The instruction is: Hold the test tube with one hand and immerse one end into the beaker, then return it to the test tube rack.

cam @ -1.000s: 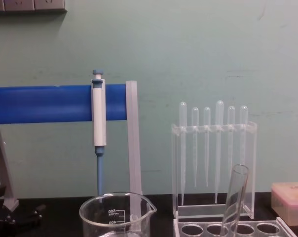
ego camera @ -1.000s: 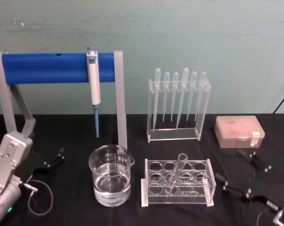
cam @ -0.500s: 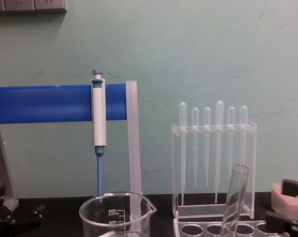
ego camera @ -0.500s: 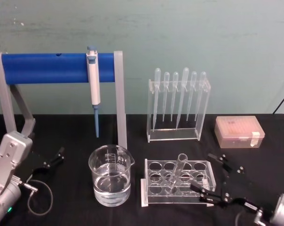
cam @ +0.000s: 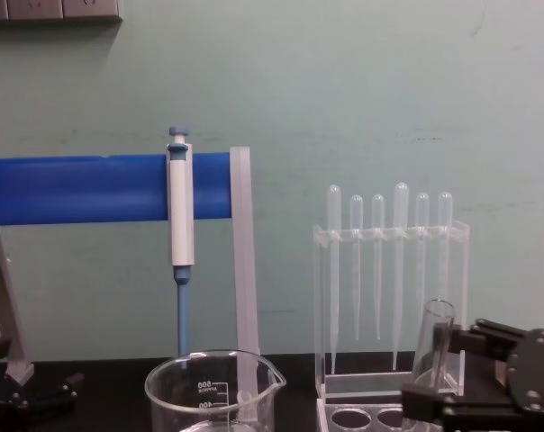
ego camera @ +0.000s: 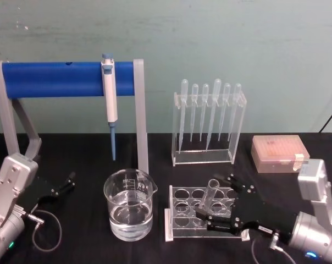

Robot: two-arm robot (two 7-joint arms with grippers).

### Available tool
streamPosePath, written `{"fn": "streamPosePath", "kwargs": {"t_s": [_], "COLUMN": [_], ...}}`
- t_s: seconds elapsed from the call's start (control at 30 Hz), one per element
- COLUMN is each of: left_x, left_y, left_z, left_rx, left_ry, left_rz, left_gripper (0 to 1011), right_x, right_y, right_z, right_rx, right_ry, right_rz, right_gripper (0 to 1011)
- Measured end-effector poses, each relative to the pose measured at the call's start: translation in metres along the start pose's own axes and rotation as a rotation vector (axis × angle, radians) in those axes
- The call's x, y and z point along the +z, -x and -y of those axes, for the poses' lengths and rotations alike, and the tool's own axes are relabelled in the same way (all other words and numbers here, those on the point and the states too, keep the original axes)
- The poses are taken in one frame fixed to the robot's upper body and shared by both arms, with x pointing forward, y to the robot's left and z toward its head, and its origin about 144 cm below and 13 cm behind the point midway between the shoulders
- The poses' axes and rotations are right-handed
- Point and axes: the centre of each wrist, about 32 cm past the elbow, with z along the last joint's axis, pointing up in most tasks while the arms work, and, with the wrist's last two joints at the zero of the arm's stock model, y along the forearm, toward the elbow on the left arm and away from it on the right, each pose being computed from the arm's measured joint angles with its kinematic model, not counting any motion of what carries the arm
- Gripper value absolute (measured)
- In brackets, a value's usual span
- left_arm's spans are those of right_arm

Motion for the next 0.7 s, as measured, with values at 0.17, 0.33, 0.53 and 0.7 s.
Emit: {"fn": "streamPosePath", "kwargs": {"t_s": [0.17,0.33,0.53,0.7], "left_x": [0.000,0.000,0.000,0.000], "left_y": [0.000,0.000,0.000,0.000], "left_z": [0.000,0.000,0.000,0.000], "left_rx": [0.000,0.000,0.000,0.000], "left_ry": [0.000,0.000,0.000,0.000], "left_rz": [0.000,0.000,0.000,0.000], "left_gripper": [1000,1000,1000,1000], "right_x": [0.001,0.002,0.001,0.002], "right_y": [-0.003,-0.004,-0.004,-0.004], "right_z": [-0.011,-0.017,-0.016,-0.016], "right_rx": [0.008,0.013,0.012,0.011], "right_ry": [0.013,0.020,0.021,0.020], "right_rz": [0.004,0.004,0.004,0.004], "right_gripper": [1003,1003,1003,954]}}
